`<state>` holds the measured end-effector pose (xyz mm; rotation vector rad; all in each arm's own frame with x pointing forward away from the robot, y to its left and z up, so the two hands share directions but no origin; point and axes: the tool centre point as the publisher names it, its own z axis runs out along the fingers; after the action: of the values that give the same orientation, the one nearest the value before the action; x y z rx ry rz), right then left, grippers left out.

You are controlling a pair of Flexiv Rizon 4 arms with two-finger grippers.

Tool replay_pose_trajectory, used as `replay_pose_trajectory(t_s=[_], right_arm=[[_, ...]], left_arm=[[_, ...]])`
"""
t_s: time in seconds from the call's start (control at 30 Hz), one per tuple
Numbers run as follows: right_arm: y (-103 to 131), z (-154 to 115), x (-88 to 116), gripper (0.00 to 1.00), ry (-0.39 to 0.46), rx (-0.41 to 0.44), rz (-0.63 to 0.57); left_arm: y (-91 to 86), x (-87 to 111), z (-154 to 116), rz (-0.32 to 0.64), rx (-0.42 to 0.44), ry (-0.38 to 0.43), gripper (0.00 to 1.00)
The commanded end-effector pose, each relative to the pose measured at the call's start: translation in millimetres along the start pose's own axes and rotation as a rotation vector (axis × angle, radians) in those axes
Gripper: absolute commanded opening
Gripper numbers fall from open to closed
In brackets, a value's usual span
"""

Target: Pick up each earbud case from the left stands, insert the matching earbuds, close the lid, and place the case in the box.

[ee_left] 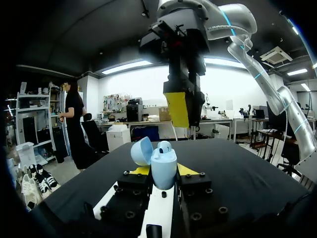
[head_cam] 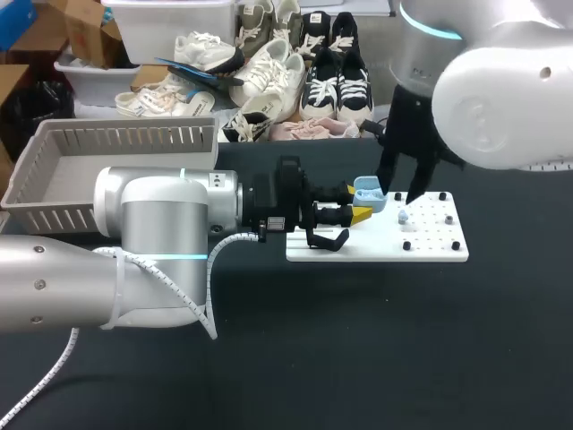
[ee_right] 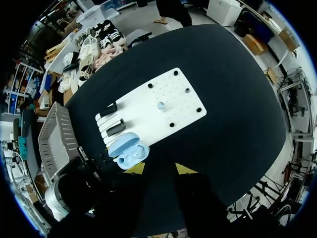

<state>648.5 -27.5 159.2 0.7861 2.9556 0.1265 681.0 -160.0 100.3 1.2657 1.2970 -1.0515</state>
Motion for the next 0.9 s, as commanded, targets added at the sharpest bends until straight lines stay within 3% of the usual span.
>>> replay_pose_trajectory(t_s=[0.03, 0.33, 0.9], right_arm=[[-24, 4, 1, 0.33, -0.041, -0.07, -0.015], [-39, 29, -15, 0.37, -0.097, -0.098, -0.111], [-29, 83, -56, 0.34, -0.091, -0.15, -0.18]], left_arm=[[-0.1, 1.0, 0, 0.001, -0.003, -0.004, 0.0], [-0.1, 1.0, 0, 0.001, -0.003, -0.004, 0.0], [-0.1, 1.0, 0, 0.001, -0.003, -0.004, 0.0]])
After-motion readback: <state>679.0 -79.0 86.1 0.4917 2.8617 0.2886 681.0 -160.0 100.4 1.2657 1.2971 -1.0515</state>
